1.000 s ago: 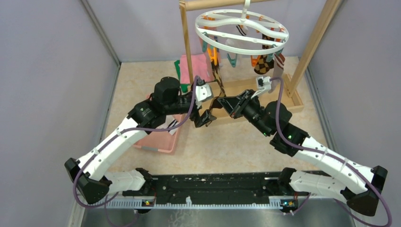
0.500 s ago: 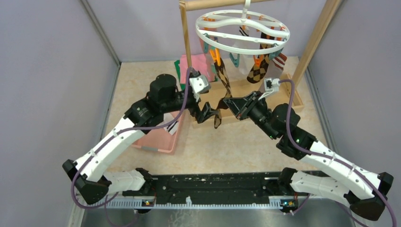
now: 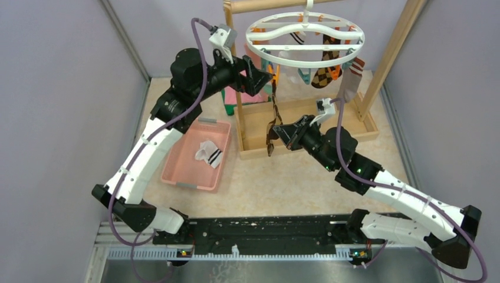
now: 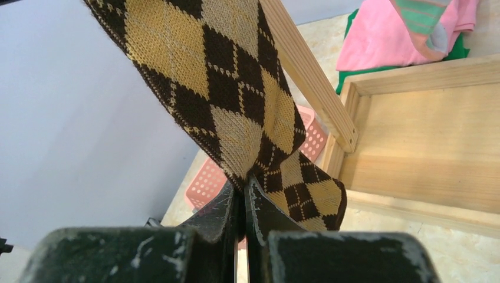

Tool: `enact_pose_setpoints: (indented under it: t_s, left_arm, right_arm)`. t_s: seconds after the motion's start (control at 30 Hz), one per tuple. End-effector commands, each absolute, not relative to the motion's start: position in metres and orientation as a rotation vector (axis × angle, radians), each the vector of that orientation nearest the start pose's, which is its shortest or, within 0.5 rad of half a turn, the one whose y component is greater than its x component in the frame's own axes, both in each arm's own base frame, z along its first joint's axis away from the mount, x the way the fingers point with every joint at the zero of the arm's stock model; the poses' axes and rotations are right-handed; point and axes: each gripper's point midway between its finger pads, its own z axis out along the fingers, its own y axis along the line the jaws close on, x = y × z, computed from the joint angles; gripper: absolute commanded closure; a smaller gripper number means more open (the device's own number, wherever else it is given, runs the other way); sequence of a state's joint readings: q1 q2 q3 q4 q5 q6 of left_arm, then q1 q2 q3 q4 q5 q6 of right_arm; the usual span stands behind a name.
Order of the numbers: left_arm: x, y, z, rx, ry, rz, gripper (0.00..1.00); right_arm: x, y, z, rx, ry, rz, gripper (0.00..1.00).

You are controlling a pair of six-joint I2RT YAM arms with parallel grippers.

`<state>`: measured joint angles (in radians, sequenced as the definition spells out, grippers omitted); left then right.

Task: Remove the socks clipped to the hanger

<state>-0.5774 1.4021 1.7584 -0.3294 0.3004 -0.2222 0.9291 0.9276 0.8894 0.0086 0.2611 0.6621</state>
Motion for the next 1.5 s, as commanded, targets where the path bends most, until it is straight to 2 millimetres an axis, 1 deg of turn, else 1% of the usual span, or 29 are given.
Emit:
enact_pose_setpoints:
  t_s: [0.0,0.13,0.23,0.4,0.6,0.8,0.93,1.03,1.1,1.27,1.37,1.47]
  left_arm:
    - [0.321,-0.293,0.497,0.485,1.493,-0.961,0.01]
    - [0.313,-0.298,0.5,0.496,1.488,-1.027,0.01]
    - [0.306,-0.298,0.503,0.494,1.482,-1.056,0.01]
    - [0.294,-0.298,0.516,0.517,1.447,-1.109,0.01]
    - [0.296,-0.3,0.509,0.512,1.471,-1.12,0.01]
    - [0.304,-0.305,0.506,0.507,1.469,-1.124,0.01]
    - [0.303,-0.313,0.509,0.556,1.435,-1.147,0.01]
    - [0.305,-0.318,0.503,0.591,1.429,-1.14,0.01]
    - [0.307,-0.32,0.5,0.597,1.433,-1.133,0.01]
    - [0.312,-0.323,0.501,0.608,1.423,-1.116,0.01]
    - [0.316,-0.327,0.5,0.614,1.418,-1.106,0.04]
    - [0.318,-0.331,0.501,0.651,1.388,-1.092,0.11]
  right_arm:
    - [0.232,0.277,0.348,-0.014,1.643,1.029,1.0]
    - [0.235,0.282,0.349,-0.024,1.644,1.024,1.0]
    - [0.238,0.287,0.347,-0.032,1.649,1.021,1.0]
    - [0.241,0.294,0.346,-0.045,1.656,1.02,1.0]
    - [0.243,0.299,0.346,-0.053,1.655,1.026,1.0]
    - [0.246,0.304,0.351,-0.063,1.652,1.033,1.0]
    - [0.247,0.308,0.351,-0.066,1.653,1.039,1.0]
    - [0.249,0.313,0.35,-0.068,1.656,1.047,1.0]
    - [0.25,0.315,0.349,-0.07,1.658,1.051,1.0]
    - [0.251,0.318,0.347,-0.074,1.659,1.054,1.0]
    - [0.251,0.319,0.347,-0.075,1.659,1.054,1.0]
    - [0.251,0.319,0.347,-0.075,1.656,1.057,1.0]
